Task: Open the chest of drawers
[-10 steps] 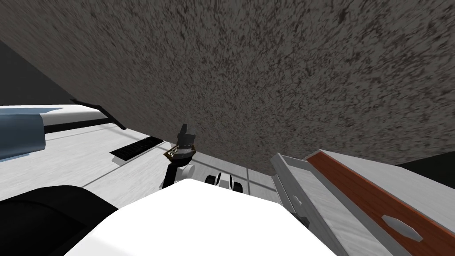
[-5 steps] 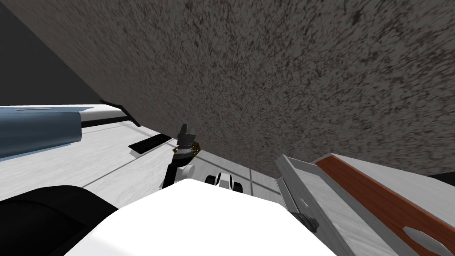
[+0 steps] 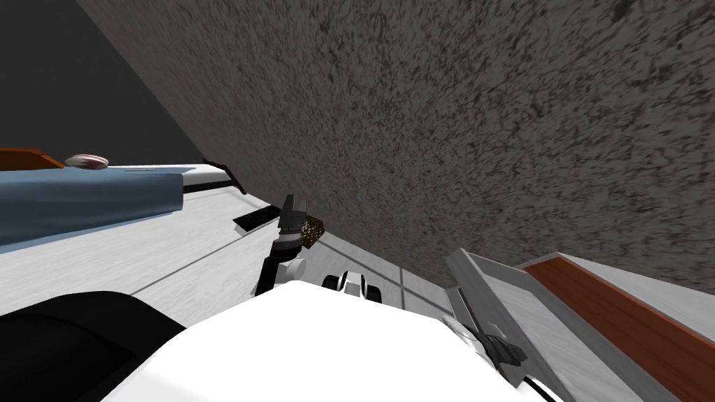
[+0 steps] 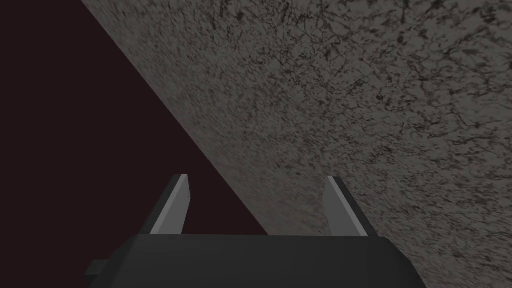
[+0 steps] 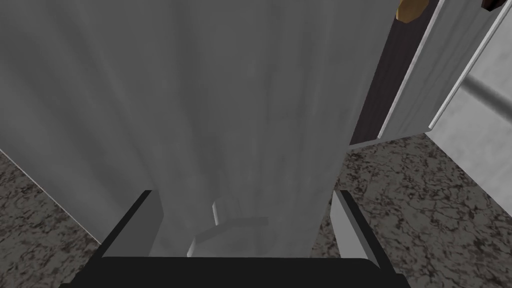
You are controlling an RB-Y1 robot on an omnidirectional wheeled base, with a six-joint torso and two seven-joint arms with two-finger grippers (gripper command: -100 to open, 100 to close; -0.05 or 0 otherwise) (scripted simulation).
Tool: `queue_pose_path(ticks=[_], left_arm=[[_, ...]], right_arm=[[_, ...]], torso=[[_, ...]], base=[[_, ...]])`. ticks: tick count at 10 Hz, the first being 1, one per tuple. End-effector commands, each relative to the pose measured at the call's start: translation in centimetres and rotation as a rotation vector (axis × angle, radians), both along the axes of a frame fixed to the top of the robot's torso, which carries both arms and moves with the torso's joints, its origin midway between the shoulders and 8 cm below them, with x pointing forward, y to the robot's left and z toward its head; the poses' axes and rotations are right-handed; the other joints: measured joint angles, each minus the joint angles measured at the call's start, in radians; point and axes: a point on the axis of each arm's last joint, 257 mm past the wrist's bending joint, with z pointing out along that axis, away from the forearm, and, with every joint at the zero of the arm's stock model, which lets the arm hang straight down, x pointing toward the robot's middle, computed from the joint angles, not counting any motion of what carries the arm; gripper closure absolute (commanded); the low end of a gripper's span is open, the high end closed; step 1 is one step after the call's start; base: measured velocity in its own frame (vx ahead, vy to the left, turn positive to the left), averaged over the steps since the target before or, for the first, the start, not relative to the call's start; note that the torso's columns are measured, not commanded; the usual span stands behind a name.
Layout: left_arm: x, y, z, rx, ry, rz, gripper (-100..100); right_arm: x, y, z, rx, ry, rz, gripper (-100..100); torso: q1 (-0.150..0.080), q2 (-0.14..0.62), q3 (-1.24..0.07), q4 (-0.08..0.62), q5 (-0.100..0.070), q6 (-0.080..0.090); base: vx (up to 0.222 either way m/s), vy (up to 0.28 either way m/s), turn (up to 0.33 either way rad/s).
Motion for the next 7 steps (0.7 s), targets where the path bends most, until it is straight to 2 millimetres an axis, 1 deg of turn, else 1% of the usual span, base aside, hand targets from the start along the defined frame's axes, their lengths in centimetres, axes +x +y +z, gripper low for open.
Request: queue_pose_path(ticks=[1, 2, 3, 4, 5, 6, 7], left_arm=[[0.0, 0.0, 0.0, 0.000, 0.000, 0.000, 0], [0.0, 0.0, 0.0, 0.000, 0.000, 0.000, 0], [0.0, 0.0, 0.0, 0.000, 0.000, 0.000, 0], [0.0, 0.0, 0.0, 0.000, 0.000, 0.000, 0], [0.0, 0.0, 0.0, 0.000, 0.000, 0.000, 0], [0.0, 0.0, 0.0, 0.000, 0.000, 0.000, 0], [0.0, 0.0, 0.0, 0.000, 0.000, 0.000, 0]], right_arm=[[1.6, -1.9, 2.0, 0.003, -0.061, -0.045, -100], [-0.6, -2.9, 2.2, -0.014, -0.038, -0.092, -100], [-1.0, -3.0, 2.1, -0.009, -0.039, -0.108, -100], [0.0, -5.9, 5.3, -0.066, -0.046, -0.123, -100], [0.4, -6.1, 5.3, -0.038, -0.087, -0.133, -100], [0.8, -6.2, 5.4, -0.028, -0.114, -0.162, -100], [-0.5, -6.6, 5.6, -0.032, -0.112, -0.203, -100]], torso=[[0.002, 0.002, 0.002, 0.001, 0.001, 0.002], [-0.002, 0.000, 0.001, 0.000, 0.000, 0.002], [-0.006, -0.002, -0.001, -0.001, -0.001, 0.002], [-0.006, -0.002, -0.001, -0.001, -0.001, 0.002], [0.003, 0.003, 0.002, 0.001, 0.002, -0.001], [0.004, 0.003, 0.002, 0.001, 0.002, 0.001], [-0.001, -0.001, 0.000, 0.000, 0.001, 0.002]], base=[[-0.065, 0.080, 0.023], [-0.028, 0.027, -0.038], [-0.005, -0.004, -0.013], [-0.112, 0.103, 0.350], [-0.115, 0.124, 0.260], [-0.037, 0.079, 0.024], [-0.006, 0.042, -0.029]])
